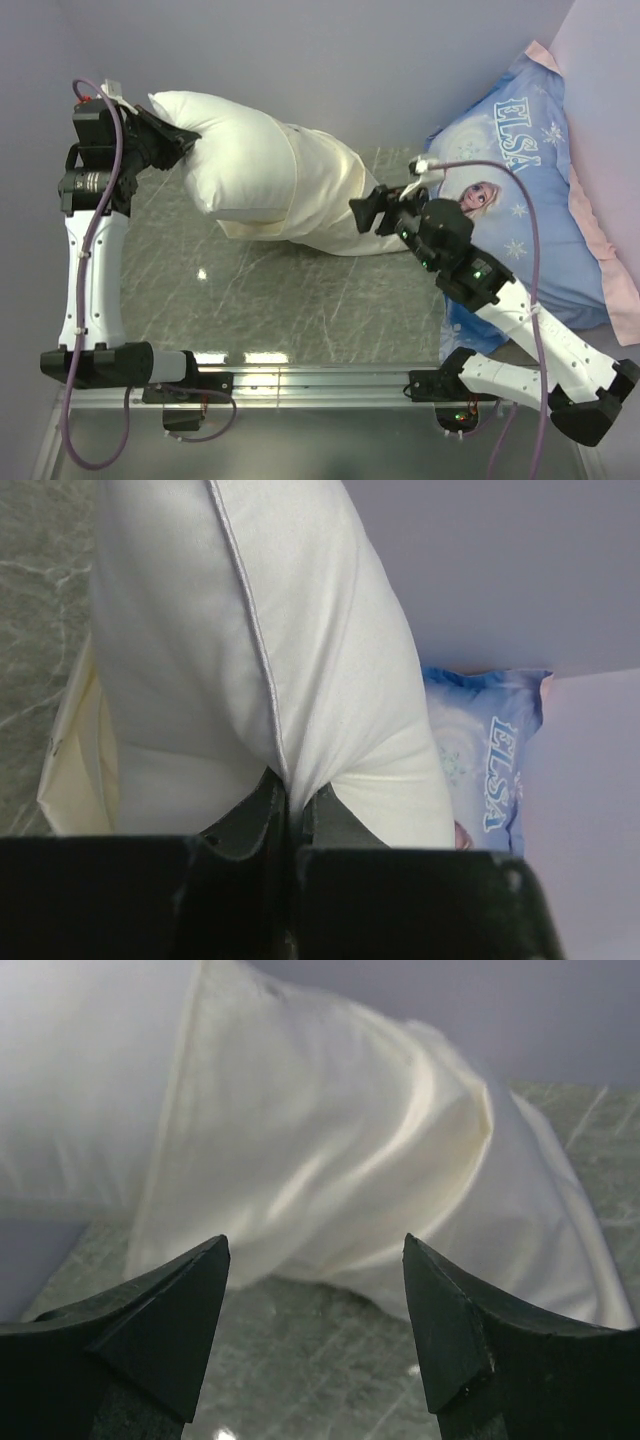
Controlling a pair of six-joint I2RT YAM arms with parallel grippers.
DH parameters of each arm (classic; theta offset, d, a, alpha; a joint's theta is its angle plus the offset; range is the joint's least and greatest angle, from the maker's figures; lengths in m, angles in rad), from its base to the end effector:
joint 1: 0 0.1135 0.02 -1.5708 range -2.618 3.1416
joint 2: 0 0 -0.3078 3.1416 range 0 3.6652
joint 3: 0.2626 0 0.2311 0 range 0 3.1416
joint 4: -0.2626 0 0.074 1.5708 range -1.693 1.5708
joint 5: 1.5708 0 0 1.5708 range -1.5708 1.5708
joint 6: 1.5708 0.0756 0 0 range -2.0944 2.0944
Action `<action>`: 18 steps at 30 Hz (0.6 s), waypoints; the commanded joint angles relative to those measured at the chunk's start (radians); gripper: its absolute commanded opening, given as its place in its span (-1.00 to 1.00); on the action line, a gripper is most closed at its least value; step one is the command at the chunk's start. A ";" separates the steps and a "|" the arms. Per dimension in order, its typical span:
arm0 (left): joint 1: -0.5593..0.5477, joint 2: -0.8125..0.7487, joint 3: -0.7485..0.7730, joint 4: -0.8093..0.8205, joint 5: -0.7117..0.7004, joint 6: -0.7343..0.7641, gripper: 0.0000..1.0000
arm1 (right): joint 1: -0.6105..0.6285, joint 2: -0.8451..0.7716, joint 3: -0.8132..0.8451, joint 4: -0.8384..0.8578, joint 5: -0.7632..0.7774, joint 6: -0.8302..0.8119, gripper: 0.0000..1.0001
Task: Remove the pillowcase from the pillow
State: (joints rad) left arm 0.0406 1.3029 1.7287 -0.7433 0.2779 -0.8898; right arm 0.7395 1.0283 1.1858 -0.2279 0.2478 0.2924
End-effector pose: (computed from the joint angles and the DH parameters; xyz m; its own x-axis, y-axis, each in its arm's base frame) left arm 0.2570 -0.0103 0.5113 -0.3684 -0.7627 -0.5316 -0.1030 0.6017 -0.7920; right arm 0.1743 0.1339 0.4610 -0.1860 0.2086 -0.9602 -0.4375 0.8574 0.2710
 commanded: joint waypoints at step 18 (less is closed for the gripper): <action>0.113 0.082 0.348 0.127 0.225 -0.080 -0.99 | -0.209 0.317 -0.307 0.300 -0.044 0.215 -0.97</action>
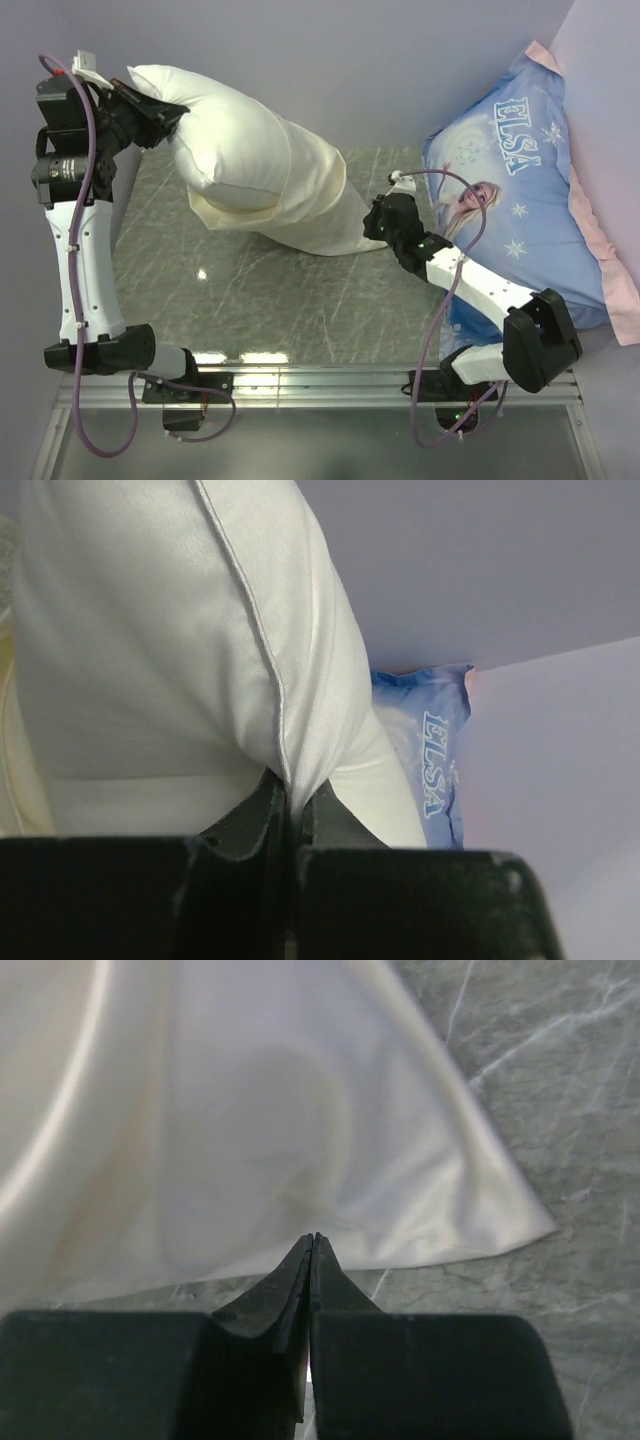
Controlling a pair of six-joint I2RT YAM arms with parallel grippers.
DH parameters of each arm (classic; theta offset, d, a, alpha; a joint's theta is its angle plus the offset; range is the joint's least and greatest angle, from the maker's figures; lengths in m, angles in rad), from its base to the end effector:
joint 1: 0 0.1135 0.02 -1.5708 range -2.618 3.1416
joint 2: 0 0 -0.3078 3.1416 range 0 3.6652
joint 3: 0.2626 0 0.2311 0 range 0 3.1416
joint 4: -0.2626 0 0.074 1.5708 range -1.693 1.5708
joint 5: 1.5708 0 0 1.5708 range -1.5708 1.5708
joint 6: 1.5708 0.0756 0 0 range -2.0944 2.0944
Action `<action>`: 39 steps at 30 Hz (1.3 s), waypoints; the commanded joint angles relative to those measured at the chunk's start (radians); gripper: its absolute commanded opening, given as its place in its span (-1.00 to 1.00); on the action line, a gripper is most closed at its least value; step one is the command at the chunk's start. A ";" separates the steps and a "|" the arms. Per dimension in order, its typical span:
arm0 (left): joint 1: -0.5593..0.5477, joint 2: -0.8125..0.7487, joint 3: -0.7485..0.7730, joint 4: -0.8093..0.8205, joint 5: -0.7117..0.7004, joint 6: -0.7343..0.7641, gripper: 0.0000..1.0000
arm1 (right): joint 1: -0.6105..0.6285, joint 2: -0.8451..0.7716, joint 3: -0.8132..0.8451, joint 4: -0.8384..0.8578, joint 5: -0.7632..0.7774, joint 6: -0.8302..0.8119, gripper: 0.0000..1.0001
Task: Remove the pillowcase from the pillow
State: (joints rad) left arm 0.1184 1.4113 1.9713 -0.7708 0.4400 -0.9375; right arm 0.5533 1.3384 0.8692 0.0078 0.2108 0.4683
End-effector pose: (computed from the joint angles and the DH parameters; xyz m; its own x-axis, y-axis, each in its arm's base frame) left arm 0.2695 -0.0004 0.5570 -0.3702 -0.7785 -0.5069 0.0140 0.5409 -0.8410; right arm 0.2701 0.1483 0.2998 -0.4980 0.2112 -0.8411 -0.1453 0.9358 0.3210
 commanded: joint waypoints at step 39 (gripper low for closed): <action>0.087 -0.110 0.015 0.260 0.170 -0.061 -0.99 | -0.006 0.551 0.399 0.048 -0.262 -0.036 0.25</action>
State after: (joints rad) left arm 0.2039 1.3495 1.9636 -0.6685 0.5793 -0.9874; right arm 0.5343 1.8618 1.1873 0.0761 -0.1139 0.4469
